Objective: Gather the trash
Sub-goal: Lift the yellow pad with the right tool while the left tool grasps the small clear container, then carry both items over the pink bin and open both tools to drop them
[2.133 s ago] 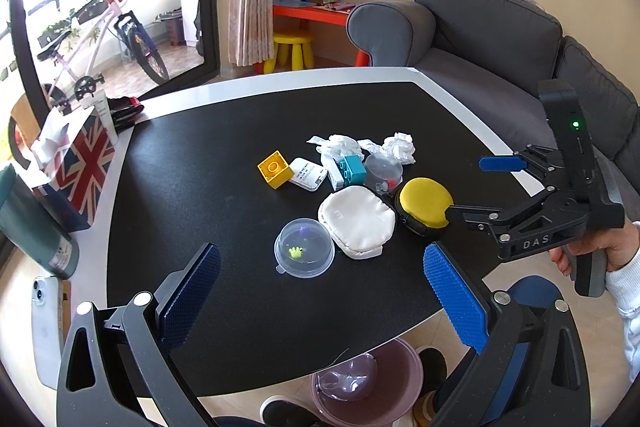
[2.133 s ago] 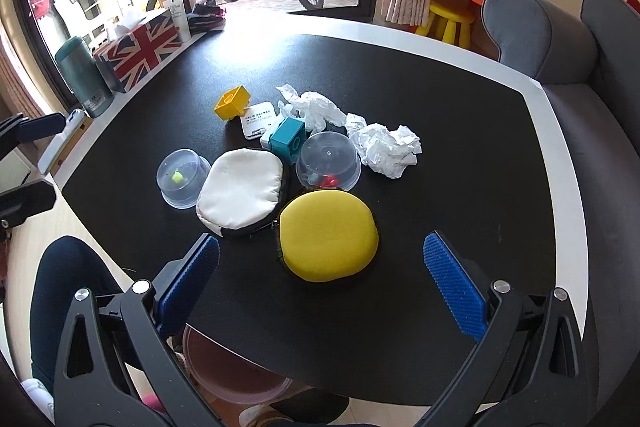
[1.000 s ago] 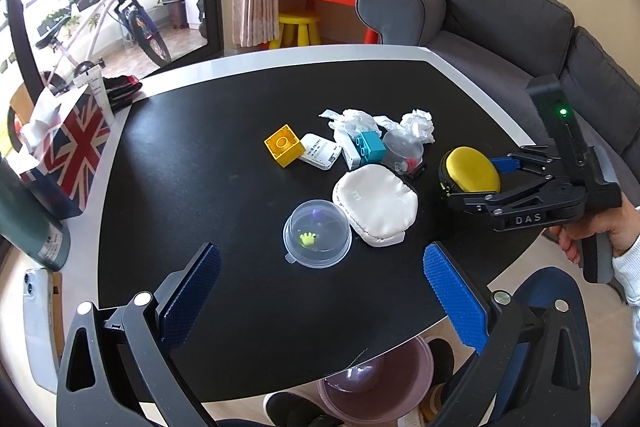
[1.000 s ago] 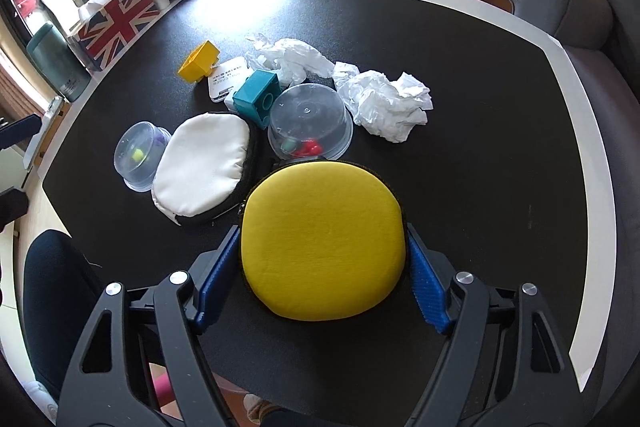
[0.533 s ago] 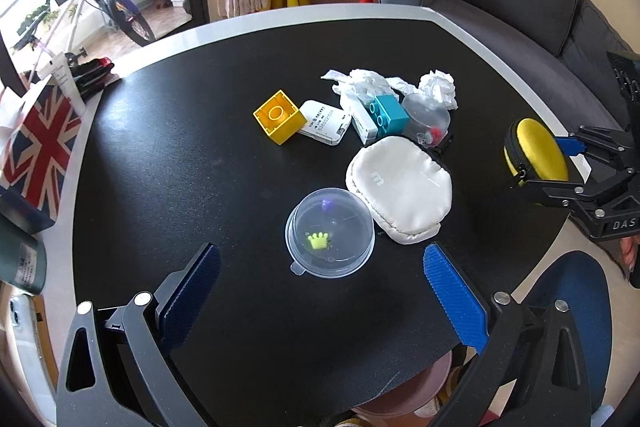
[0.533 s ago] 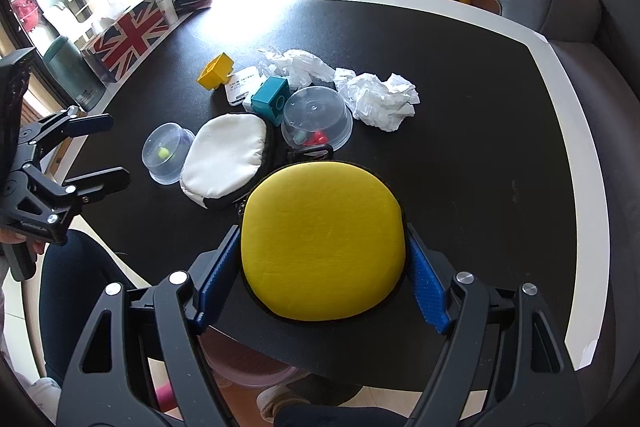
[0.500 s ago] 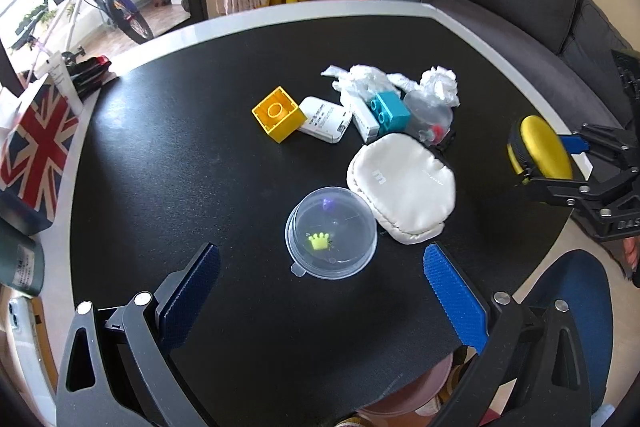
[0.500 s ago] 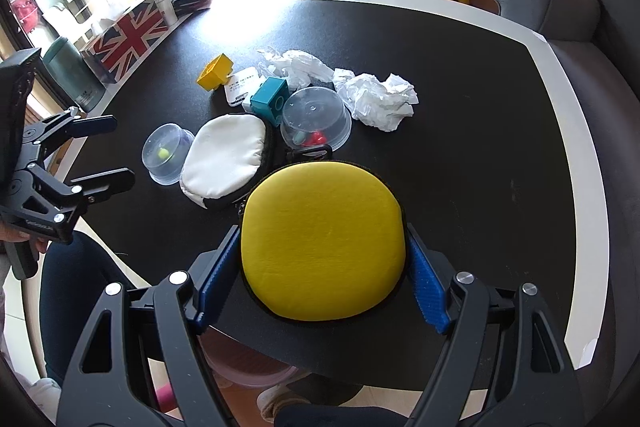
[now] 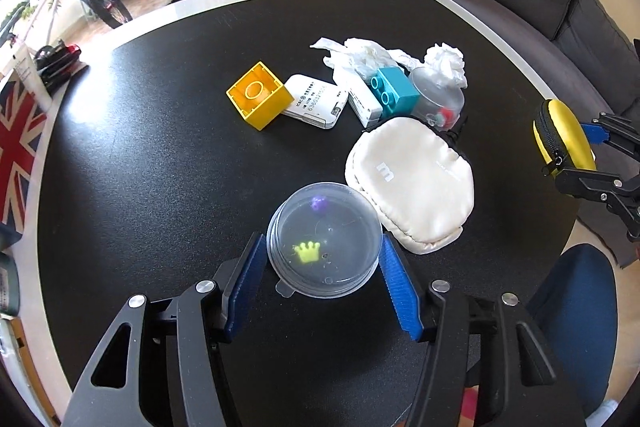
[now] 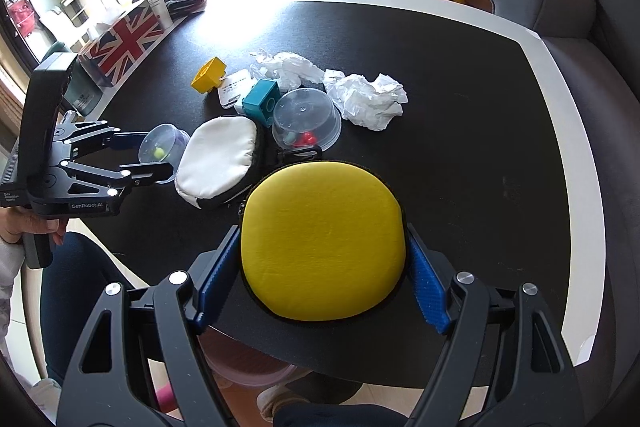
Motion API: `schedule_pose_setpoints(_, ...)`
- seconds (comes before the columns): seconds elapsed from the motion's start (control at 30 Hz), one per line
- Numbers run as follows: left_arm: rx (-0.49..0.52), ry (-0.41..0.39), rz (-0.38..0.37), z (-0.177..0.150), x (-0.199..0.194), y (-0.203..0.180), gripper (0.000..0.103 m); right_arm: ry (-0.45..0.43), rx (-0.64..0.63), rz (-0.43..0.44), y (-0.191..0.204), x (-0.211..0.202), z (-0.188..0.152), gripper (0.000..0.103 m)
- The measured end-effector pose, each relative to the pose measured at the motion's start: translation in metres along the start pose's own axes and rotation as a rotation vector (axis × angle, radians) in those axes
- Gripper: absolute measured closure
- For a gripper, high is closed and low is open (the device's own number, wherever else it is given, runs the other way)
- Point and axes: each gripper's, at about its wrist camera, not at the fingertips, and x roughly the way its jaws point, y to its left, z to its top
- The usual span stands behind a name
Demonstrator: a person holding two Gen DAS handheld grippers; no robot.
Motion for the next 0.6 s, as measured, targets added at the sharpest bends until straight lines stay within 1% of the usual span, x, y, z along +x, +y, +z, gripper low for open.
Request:
schedule_pose_setpoints(0.17, -0.004, -0.021, 0.004, 0.0, -0.005, 0.0, 0.047, -0.008, -0.003, 0.005, 0.003, -0.001, 0.0, 0.026)
schedule_pose_setpoints(0.37, -0.012, -0.049, 0.004, -0.001, -0.021, -0.001, 0.047, -0.019, -0.01, 0.011, 0.009, -0.003, 0.001, 0.026)
schedule_pose_setpoints(0.6, -0.019, -0.086, -0.008, -0.01, -0.05, -0.007, 0.047, -0.051, -0.025, 0.023, 0.02, -0.018, -0.005, 0.026)
